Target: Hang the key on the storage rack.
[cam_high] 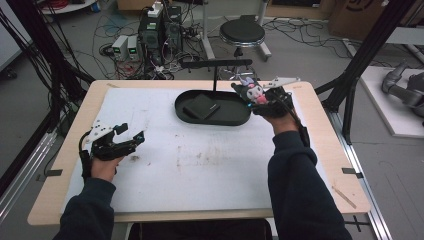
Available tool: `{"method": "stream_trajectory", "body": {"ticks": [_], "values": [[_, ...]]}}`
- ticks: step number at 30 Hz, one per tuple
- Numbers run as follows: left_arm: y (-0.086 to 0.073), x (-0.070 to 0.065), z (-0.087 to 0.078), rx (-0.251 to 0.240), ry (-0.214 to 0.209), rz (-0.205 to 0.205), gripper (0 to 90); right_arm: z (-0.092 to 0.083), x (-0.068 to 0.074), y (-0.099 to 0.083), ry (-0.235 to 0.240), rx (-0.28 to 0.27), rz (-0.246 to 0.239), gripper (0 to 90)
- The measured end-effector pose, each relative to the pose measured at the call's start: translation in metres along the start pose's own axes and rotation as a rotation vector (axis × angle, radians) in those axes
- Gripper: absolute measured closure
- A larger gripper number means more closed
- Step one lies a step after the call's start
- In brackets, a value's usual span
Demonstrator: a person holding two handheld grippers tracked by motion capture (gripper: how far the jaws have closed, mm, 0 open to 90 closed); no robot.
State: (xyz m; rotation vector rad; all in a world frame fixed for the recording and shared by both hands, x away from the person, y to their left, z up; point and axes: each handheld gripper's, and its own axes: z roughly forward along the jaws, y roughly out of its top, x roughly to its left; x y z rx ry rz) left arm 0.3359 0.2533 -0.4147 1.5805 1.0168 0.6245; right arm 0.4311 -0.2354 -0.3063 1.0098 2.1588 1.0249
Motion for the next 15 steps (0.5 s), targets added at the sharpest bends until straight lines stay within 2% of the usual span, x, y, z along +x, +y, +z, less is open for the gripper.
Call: {"method": "stream_trajectory", "body": {"ticks": [6, 10, 15], "values": [[0.000, 0.001, 0.000, 0.000, 0.001, 0.003, 24.9, 0.014, -0.025, 0.023, -0.047, -0.010, 0.005, 39.4], [0.000, 0.002, 0.000, 0.001, 0.000, -0.002, 24.9, 0.022, -0.032, 0.034, -0.050, -0.031, 0.029, 39.5], [0.000, 0.002, 0.000, -0.002, 0.000, -0.005, 24.9, 0.033, -0.038, 0.047, -0.075, -0.018, 0.026, 39.6]]}}
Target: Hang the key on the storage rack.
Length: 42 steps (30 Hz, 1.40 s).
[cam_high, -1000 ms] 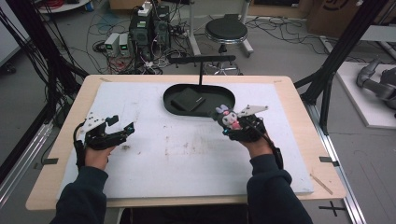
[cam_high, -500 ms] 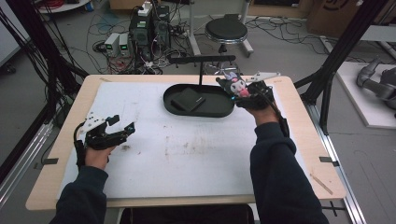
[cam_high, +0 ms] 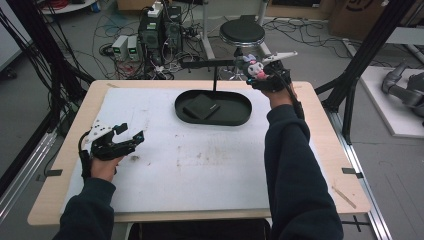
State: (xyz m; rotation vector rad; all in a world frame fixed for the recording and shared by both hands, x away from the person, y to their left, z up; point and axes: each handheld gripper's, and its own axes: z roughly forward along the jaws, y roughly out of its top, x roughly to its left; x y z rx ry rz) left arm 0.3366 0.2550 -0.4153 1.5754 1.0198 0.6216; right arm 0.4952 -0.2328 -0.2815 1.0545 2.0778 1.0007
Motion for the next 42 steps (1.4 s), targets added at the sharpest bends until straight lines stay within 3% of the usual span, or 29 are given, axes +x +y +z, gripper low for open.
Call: {"method": "stream_trajectory", "body": {"ticks": [6, 8, 14, 20, 27, 31, 37, 42], "values": [[0.000, 0.000, 0.000, 0.000, 0.000, -0.004, 25.0, 0.008, -0.007, 0.009, -0.031, -0.001, 0.020, 39.7], [0.000, 0.000, 0.000, 0.001, 0.001, -0.003, 25.0, 0.009, -0.008, 0.010, -0.067, 0.015, 0.036, 40.0], [-0.001, 0.001, -0.001, 0.002, 0.002, -0.001, 24.9, 0.007, -0.017, -0.004, -0.093, 0.069, 0.050, 40.8], [-0.001, -0.001, 0.000, 0.006, 0.002, 0.002, 24.9, 0.008, -0.018, -0.024, -0.088, 0.155, -0.003, 42.3], [-0.001, 0.001, -0.001, 0.002, 0.007, 0.000, 25.0, 0.032, -0.003, -0.027, -0.091, 0.254, -0.058, 42.8], [-0.001, 0.001, -0.001, 0.000, 0.006, 0.001, 25.0, 0.051, 0.010, -0.024, -0.079, 0.253, -0.053, 42.9], [0.000, 0.000, -0.002, 0.001, 0.010, 0.015, 24.9, 0.073, 0.027, -0.022, -0.040, 0.196, -0.008, 43.0], [0.000, 0.001, -0.003, 0.000, 0.010, 0.018, 25.0, 0.080, 0.026, -0.028, -0.013, 0.179, 0.078, 42.2]]}}
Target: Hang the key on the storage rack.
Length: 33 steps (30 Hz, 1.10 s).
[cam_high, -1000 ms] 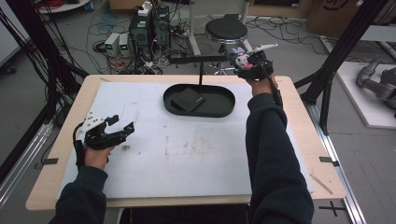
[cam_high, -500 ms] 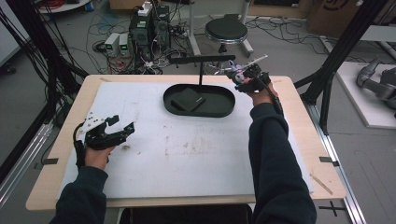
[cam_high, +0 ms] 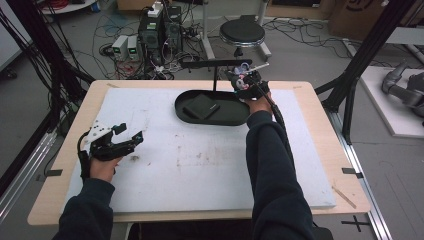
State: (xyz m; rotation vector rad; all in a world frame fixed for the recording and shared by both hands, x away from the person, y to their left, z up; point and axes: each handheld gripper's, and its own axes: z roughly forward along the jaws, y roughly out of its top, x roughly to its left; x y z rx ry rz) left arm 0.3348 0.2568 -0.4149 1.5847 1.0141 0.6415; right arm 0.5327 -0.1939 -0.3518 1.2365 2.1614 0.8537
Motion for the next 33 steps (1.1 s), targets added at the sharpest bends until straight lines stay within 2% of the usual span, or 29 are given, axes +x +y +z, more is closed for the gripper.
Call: {"method": "stream_trajectory", "body": {"ticks": [2, 7, 8, 10, 11, 12, 16, 18, 20, 22, 26, 27, 28, 29, 33], "values": [[0.000, 0.000, 0.000, 0.002, 0.001, 0.000, 24.9, 0.002, -0.001, -0.002, 0.013, -0.001, 0.021, 41.9], [0.000, -0.001, 0.000, 0.006, -0.001, 0.004, 25.0, 0.008, 0.001, -0.005, 0.016, -0.005, 0.038, 37.1], [0.000, -0.001, 0.000, 0.006, -0.001, 0.004, 25.0, 0.009, 0.001, -0.005, 0.014, -0.005, 0.045, 34.3], [0.000, -0.001, 0.000, 0.006, 0.000, 0.005, 25.0, 0.012, 0.002, -0.006, 0.019, -0.012, 0.071, 18.6], [0.000, -0.001, 0.000, 0.004, 0.002, 0.002, 25.0, 0.013, 0.003, -0.006, 0.011, -0.022, 0.084, 16.9], [0.000, -0.001, 0.000, 0.004, 0.002, 0.002, 25.0, 0.013, 0.003, -0.006, 0.003, -0.026, 0.095, 16.9], [0.000, -0.001, -0.001, 0.002, 0.002, 0.000, 25.0, 0.006, 0.001, -0.005, 0.013, -0.049, 0.079, 17.0], [0.000, -0.001, -0.001, 0.001, 0.001, -0.001, 25.0, -0.002, -0.001, -0.005, 0.043, -0.060, 0.067, 16.9], [0.000, -0.001, -0.001, 0.002, -0.001, 0.000, 24.9, -0.013, -0.003, -0.005, 0.076, -0.068, 0.032, 17.0], [0.000, -0.001, 0.000, 0.001, -0.002, -0.004, 25.0, -0.022, -0.005, -0.007, 0.105, -0.047, 0.008, 17.0], [0.000, -0.002, 0.000, 0.001, -0.008, -0.005, 24.9, -0.050, -0.011, -0.011, 0.125, -0.041, -0.048, 17.0], [0.000, -0.003, 0.000, -0.001, -0.008, -0.004, 24.9, -0.059, -0.012, -0.013, 0.125, -0.050, -0.052, 17.0], [0.000, -0.003, 0.000, 0.000, -0.010, -0.002, 24.9, -0.069, -0.014, -0.018, 0.114, -0.098, -0.078, 18.3], [0.001, -0.003, 0.000, 0.003, -0.010, -0.002, 24.9, -0.075, -0.015, -0.021, 0.112, -0.119, -0.093, 19.6], [0.001, -0.004, 0.001, 0.000, -0.012, -0.004, 24.9, -0.099, -0.021, -0.044, 0.124, -0.146, -0.083, 19.6]]}}
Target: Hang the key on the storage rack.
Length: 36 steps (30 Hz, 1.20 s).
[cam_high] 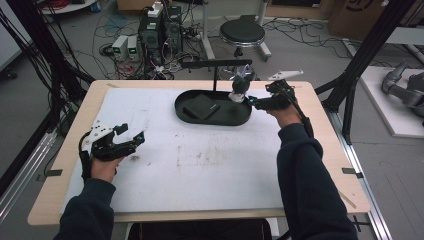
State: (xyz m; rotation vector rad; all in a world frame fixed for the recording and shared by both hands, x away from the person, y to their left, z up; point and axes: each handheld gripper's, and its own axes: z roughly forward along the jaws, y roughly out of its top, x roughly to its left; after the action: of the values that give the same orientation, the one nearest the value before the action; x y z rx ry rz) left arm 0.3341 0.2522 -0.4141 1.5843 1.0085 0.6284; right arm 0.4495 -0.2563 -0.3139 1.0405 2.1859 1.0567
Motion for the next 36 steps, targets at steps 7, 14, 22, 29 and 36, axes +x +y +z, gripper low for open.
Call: {"method": "stream_trajectory", "body": {"ticks": [7, 14, 22, 29, 36], "values": [[0.001, -0.002, 0.003, -0.006, -0.003, -0.003, 24.9, -0.029, 0.013, -0.039, 0.002, 0.003, -0.042, 19.6], [0.002, -0.002, 0.002, -0.017, 0.002, -0.010, 23.9, -0.041, 0.035, -0.086, 0.020, 0.001, -0.045, 19.5], [0.002, -0.005, 0.002, -0.020, -0.001, -0.008, 22.4, -0.050, 0.043, -0.116, 0.018, -0.026, -0.004, 19.5], [0.002, -0.010, 0.000, -0.014, -0.012, 0.009, 22.4, -0.052, 0.046, -0.131, 0.004, -0.046, 0.030, 19.5], [0.002, -0.013, -0.004, -0.018, -0.013, 0.022, 22.5, -0.055, 0.046, -0.136, -0.030, -0.047, 0.020, 19.6]]}}
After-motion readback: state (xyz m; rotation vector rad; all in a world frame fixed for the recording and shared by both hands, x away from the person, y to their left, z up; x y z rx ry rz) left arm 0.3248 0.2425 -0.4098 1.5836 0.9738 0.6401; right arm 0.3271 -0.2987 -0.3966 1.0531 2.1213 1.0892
